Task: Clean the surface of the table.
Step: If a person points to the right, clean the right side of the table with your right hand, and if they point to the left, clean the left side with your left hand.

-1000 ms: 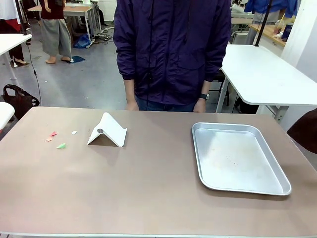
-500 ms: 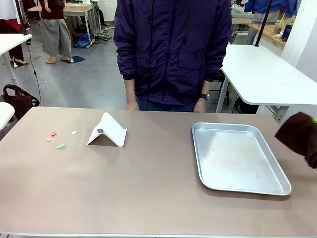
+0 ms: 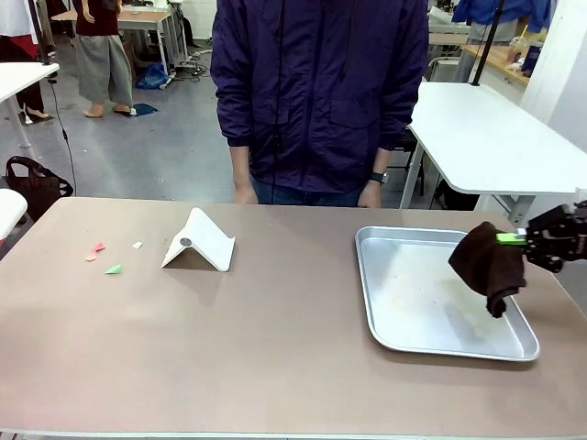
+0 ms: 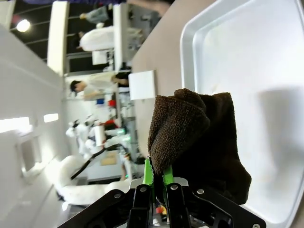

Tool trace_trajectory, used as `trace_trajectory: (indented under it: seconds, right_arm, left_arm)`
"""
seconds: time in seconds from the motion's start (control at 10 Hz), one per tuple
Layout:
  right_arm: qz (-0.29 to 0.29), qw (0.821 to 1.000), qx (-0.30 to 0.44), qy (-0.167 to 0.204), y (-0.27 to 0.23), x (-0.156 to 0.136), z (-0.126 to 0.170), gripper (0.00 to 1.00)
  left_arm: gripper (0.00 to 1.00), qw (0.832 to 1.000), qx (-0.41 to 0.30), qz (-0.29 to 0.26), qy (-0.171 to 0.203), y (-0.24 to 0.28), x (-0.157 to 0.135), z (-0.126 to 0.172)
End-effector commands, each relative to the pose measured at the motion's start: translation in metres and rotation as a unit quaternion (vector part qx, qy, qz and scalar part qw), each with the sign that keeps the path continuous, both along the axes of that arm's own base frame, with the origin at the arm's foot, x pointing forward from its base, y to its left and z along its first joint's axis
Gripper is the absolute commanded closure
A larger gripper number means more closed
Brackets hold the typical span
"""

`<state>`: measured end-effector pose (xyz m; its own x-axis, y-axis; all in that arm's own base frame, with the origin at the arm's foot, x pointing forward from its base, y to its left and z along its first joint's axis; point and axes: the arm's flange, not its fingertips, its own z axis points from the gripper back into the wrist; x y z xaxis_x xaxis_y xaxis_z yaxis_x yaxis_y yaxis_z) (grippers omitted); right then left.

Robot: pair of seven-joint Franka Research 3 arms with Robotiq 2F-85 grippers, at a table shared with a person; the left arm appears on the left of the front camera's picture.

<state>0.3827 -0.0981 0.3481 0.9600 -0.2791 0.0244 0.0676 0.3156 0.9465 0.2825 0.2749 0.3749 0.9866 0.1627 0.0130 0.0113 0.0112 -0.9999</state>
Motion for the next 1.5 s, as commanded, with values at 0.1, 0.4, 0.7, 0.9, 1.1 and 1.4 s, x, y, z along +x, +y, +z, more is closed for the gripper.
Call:
trace_trajectory:
  seconds: [0.1,0.4,0.7,0.9,1.1,1.4]
  right_arm:
    - [-0.076,0.988,-0.123,-0.046,0.063,0.029,-0.004,0.91]
    - [-0.039,0.981,-0.184,-0.050,0.112,0.054,-0.026,0.91]
    - [-0.021,0.972,-0.231,-0.038,0.149,0.066,-0.048,0.91]
    - [-0.005,0.969,-0.246,-0.033,0.166,0.068,-0.060,0.91]
    - [0.007,0.969,-0.244,-0.026,0.172,0.068,-0.067,0.91]
    - [0.033,0.970,-0.242,-0.015,0.191,0.080,-0.076,0.91]
  left_arm:
    - [0.98,1.000,-0.006,-0.001,-0.011,-0.001,-0.002,0.003]
    - [0.98,1.000,-0.006,-0.001,-0.011,-0.001,-0.002,0.003]
    - [0.98,1.000,-0.006,-0.001,-0.011,-0.001,-0.002,0.003]
    - [0.98,1.000,-0.006,-0.001,-0.011,-0.001,-0.002,0.003]
    - [0.98,1.000,-0.006,-0.001,-0.011,-0.001,-0.002,0.003]
    - [0.98,1.000,-0.006,-0.001,-0.011,-0.001,-0.002,0.003]
